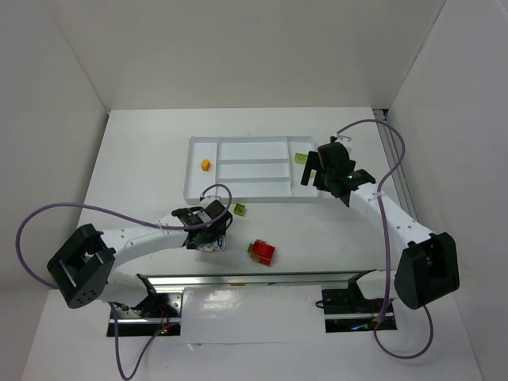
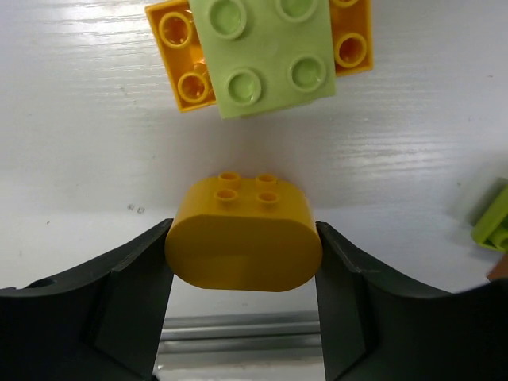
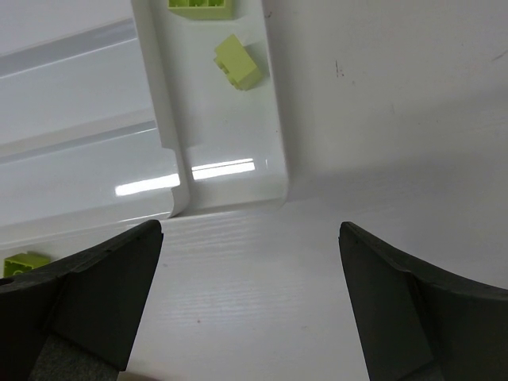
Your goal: Sort the legos into containers by color
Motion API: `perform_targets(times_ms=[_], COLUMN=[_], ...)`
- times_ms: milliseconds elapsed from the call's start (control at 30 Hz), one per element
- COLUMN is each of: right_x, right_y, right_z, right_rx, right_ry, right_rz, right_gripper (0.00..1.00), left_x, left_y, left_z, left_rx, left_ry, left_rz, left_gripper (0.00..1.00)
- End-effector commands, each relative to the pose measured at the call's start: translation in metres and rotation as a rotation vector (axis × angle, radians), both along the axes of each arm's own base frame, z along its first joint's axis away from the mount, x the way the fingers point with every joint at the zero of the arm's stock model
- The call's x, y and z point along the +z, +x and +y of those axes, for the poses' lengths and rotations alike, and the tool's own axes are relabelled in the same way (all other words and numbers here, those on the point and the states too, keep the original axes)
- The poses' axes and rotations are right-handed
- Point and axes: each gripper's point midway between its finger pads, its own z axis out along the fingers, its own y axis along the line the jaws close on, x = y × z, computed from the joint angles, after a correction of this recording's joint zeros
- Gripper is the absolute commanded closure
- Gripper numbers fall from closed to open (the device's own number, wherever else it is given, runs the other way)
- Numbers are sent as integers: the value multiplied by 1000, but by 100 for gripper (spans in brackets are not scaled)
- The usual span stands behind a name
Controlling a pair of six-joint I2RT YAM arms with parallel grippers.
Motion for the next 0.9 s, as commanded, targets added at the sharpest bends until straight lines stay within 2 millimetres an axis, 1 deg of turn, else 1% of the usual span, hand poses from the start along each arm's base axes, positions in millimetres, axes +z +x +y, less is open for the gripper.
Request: perform_targets(times_ms=[0, 33, 100, 167, 200, 233, 267, 300, 333, 367, 400, 433, 467, 500, 533, 567, 600, 633, 667, 733, 767, 833, 867], right_x=[12, 9, 9, 11, 11, 8, 12, 12, 12, 12, 12, 15, 15, 15, 18, 18, 13, 13, 14, 13, 12, 14, 17], right_y=[-2, -2, -2, 0, 0, 0, 1, 1, 1, 1, 1, 1, 1, 1, 1, 1, -2, -2, -5, -9, -12, -15, -20], right_z=[-2, -2, -2, -1, -1, 3, 3, 3, 3, 3, 3, 3, 2, 2, 1, 1, 0, 0, -1, 8, 16, 34, 59], right_rx=[-16, -16, -16, -16, -22, -13, -13, -13, -13, -13, -13, -13, -19, -19, -19, -19, -19, -19, -19, 3, 23, 55, 126], right_ry=[6, 2, 2, 6, 13, 10, 13, 13, 13, 13, 13, 17, 11, 11, 14, 14, 7, 7, 7, 24, 51, 100, 151], right_rz=[-41, -33, -33, -43, -43, -35, -43, -43, -43, -43, -43, -52, -54, -54, -63, -63, -46, -46, -44, -41, -34, -35, -36], right_gripper=[1, 1, 1, 1, 1, 1, 1, 1, 1, 1, 1, 1, 1, 1, 1, 1, 1, 1, 1, 1, 1, 1, 1], left_x=[35, 54, 74, 107, 118, 125, 149, 148, 151, 163, 152, 148, 145, 147, 139, 138, 133, 122, 118, 115, 101, 95, 88], left_y=[6, 11, 12, 25, 27, 33, 49, 61, 74, 89, 99, 110, 125, 141, 153, 168, 178, 188, 196, 212, 217, 224, 225], left_z=[-5, -11, -13, -26, -31, -30, -35, -34, -28, -28, -24, -21, -11, -15, -11, 2, 5, 8, 16, 19, 20, 24, 27], left_rx=[4, 5, -17, -44, -58, -43, -27, -13, 26, 57, 83, 111, 159, 157, 183, 217, 228, 244, 259, 263, 268, 284, 291], left_ry=[-37, -72, -95, -154, -172, -168, -190, -147, -125, -129, -101, -101, -120, -160, -154, -157, -160, -155, -146, -142, -131, -113, -115], left_rz=[-45, -77, -95, -169, -182, -180, -227, -233, -245, -275, -250, -256, -256, -286, -284, -291, -297, -274, -265, -280, -248, -242, -223], left_gripper=[44, 44, 44, 44, 44, 44, 44, 44, 44, 44, 44, 44, 42, 42, 42, 42, 42, 42, 42, 44, 44, 44, 42])
